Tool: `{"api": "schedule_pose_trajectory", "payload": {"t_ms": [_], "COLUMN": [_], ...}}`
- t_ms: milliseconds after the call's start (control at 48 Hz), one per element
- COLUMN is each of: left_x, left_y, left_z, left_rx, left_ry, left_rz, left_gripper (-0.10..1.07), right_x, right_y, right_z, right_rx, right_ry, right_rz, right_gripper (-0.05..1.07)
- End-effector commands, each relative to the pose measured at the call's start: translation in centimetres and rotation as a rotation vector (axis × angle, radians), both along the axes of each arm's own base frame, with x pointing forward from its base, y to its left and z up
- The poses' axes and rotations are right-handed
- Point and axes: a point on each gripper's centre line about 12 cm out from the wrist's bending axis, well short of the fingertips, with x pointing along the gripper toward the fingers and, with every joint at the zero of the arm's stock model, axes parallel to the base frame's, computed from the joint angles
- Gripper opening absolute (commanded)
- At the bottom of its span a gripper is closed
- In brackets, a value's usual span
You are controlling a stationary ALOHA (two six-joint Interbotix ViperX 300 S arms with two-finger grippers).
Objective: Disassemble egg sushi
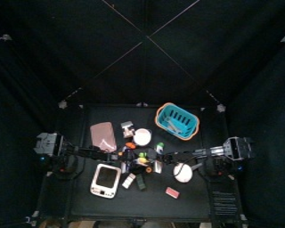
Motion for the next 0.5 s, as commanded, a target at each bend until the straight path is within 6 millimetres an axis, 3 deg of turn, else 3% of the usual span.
{"api": "schedule_pose_trajectory", "payload": {"t_ms": [0, 479], "left_x": [0.3, -0.4], "left_y": [0.1, 0.2], "left_z": [1.3, 0.6], "left_rx": [-0.003, -0.014], "left_ry": [-0.049, -0.028], "left_rz": [0.005, 0.019], "left_gripper": [0.43, 0.43], "right_x": [0.0, -1.0], "right_y": [-0.2, -0.2], "right_z": [1.3, 1.3], "right_rx": [0.002, 0.024], "right_ry": [-0.039, -0.037], "right_rz": [-0.005, -0.02], "right_gripper": [0.54, 0.5]}}
